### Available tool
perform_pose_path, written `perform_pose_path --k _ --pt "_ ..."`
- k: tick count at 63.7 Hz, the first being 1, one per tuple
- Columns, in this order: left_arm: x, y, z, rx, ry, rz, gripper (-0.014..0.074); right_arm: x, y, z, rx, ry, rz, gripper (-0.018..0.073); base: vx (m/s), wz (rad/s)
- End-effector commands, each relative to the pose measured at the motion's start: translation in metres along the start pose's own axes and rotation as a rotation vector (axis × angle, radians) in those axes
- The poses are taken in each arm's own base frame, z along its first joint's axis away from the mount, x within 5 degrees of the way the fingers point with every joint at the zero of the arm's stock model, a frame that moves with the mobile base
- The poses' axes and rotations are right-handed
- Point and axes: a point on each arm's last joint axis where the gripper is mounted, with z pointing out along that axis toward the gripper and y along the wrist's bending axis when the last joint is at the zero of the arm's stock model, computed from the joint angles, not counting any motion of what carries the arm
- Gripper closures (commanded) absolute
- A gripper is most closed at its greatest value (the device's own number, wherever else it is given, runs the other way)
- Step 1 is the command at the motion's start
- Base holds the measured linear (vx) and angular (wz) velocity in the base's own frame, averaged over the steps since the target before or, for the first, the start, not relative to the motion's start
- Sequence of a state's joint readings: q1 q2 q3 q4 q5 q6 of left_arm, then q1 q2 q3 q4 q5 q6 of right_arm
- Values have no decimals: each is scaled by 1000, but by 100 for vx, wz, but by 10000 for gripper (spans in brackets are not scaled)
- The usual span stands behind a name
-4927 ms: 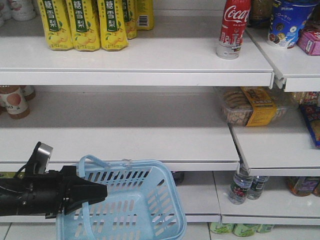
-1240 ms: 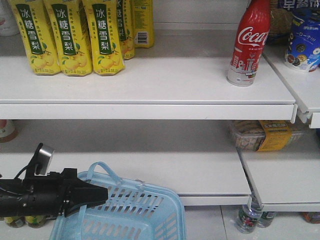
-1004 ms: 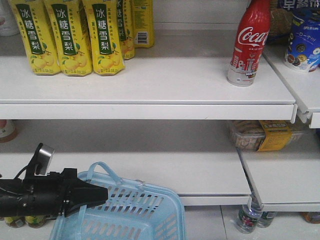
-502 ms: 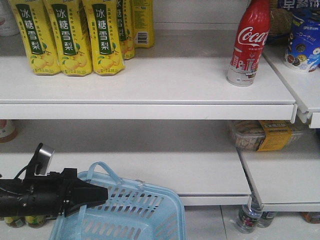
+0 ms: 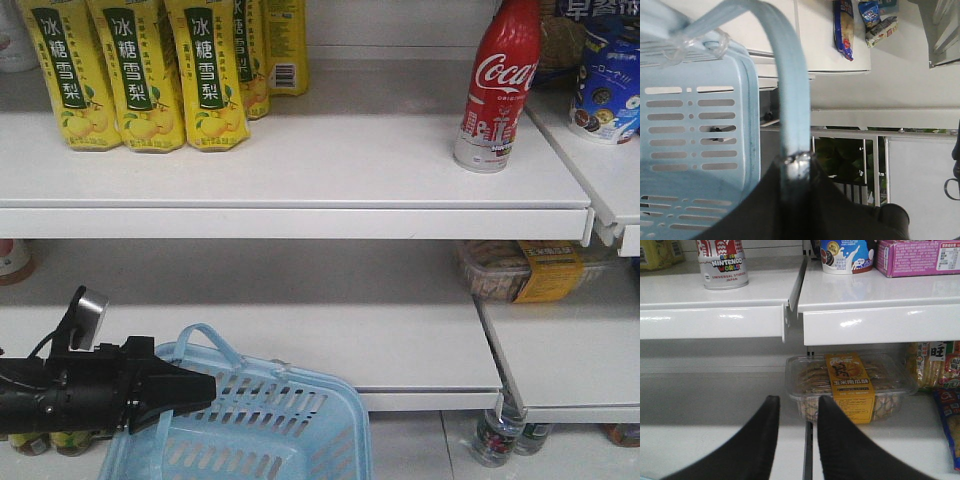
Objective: Place coke in basket with both arms
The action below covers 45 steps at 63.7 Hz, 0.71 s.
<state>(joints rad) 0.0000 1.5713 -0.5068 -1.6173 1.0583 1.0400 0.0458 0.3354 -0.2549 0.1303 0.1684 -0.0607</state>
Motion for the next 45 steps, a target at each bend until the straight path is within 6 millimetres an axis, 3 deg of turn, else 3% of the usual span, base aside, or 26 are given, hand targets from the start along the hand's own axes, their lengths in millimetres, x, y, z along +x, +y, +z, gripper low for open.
perform_pose_path --k 1,14,26,35,45 --pt "-5 -20 -4 117 -38 23 603 -18 0 0 8 -98 -21 182 0 0" --pt "-5 -20 -4 117 -38 23 603 -18 0 0 8 -98 -21 -1 0 0" --pt "-5 -20 -4 117 -38 23 603 -27 0 -2 14 -166 -58 -3 0 0" --pt "-5 -20 -4 117 -38 23 603 -52 2 -8 27 -233 -200 0 0 0" --pt "-5 -20 -4 117 -38 23 603 -80 4 -5 31 -262 -228 0 0 0"
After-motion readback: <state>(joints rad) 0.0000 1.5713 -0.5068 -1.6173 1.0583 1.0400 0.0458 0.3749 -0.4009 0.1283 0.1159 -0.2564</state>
